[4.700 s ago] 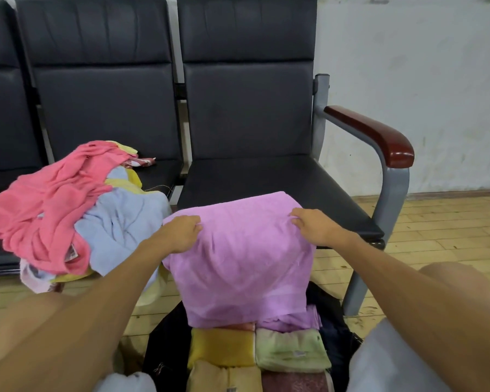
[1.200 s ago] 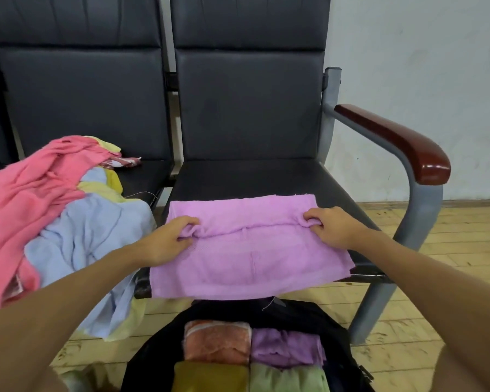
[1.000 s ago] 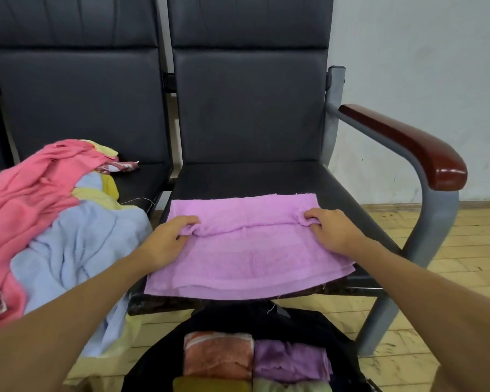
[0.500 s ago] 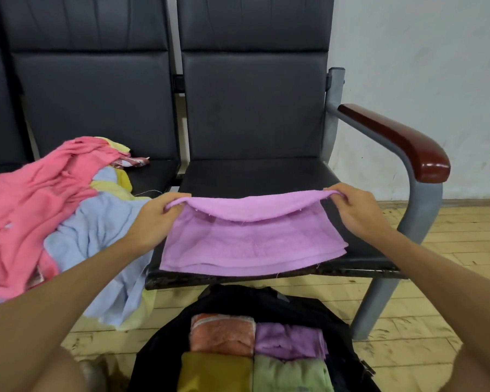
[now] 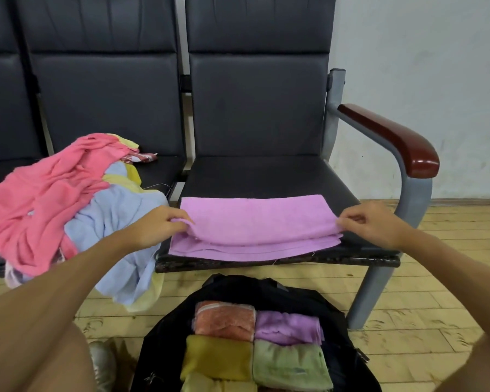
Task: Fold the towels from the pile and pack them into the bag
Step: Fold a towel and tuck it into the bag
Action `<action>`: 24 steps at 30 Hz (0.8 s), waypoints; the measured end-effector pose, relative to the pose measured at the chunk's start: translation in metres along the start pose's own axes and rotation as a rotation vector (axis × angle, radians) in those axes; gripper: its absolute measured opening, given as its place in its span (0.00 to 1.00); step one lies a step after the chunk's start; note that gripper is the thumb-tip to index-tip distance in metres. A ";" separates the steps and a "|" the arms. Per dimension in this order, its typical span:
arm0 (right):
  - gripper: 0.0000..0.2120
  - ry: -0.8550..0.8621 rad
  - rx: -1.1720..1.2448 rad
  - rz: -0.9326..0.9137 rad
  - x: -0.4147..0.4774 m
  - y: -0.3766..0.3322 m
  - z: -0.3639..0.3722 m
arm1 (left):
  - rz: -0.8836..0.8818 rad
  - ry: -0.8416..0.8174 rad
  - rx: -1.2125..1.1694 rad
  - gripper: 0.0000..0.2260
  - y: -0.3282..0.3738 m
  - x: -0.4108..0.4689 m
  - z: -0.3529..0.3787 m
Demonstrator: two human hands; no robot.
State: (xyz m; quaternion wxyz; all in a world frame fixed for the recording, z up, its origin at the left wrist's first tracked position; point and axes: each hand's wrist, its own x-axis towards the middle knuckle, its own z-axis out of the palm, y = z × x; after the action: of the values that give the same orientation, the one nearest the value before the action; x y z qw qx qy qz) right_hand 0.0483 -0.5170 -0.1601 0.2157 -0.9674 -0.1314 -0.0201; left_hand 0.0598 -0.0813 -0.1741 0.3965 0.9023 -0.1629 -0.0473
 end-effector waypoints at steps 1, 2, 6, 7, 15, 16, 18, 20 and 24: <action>0.13 -0.036 -0.006 0.016 0.001 0.000 0.002 | -0.023 -0.049 0.004 0.08 0.001 0.000 0.000; 0.13 -0.058 -0.001 0.032 0.003 -0.001 0.003 | -0.032 -0.062 0.000 0.14 0.002 0.002 -0.001; 0.11 0.002 0.035 0.111 0.016 -0.002 0.007 | -0.144 0.137 0.163 0.15 -0.006 0.016 0.001; 0.09 0.021 0.025 0.141 0.020 -0.001 0.009 | -0.165 0.195 0.253 0.13 -0.009 0.020 0.004; 0.14 -0.024 0.001 0.485 0.052 -0.010 0.029 | -0.561 0.044 0.472 0.24 -0.007 0.040 0.014; 0.14 -0.022 0.016 0.510 0.055 -0.014 0.030 | -0.569 0.021 0.450 0.24 -0.007 0.040 0.015; 0.15 -0.028 0.037 0.531 0.059 -0.021 0.033 | -0.568 0.010 0.375 0.22 -0.003 0.041 0.018; 0.15 -0.031 0.070 0.541 0.064 -0.026 0.039 | -0.536 0.048 0.319 0.19 0.001 0.041 0.022; 0.16 0.022 0.363 0.602 0.070 -0.033 0.043 | -0.520 0.267 -0.023 0.17 0.011 0.037 0.020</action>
State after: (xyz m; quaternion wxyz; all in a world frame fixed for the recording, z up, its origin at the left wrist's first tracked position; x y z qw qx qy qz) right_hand 0.1068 -0.4532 -0.1789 0.3817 -0.9084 0.1606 0.0574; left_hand 0.0878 -0.1139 -0.1781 0.3992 0.9074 0.1282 -0.0300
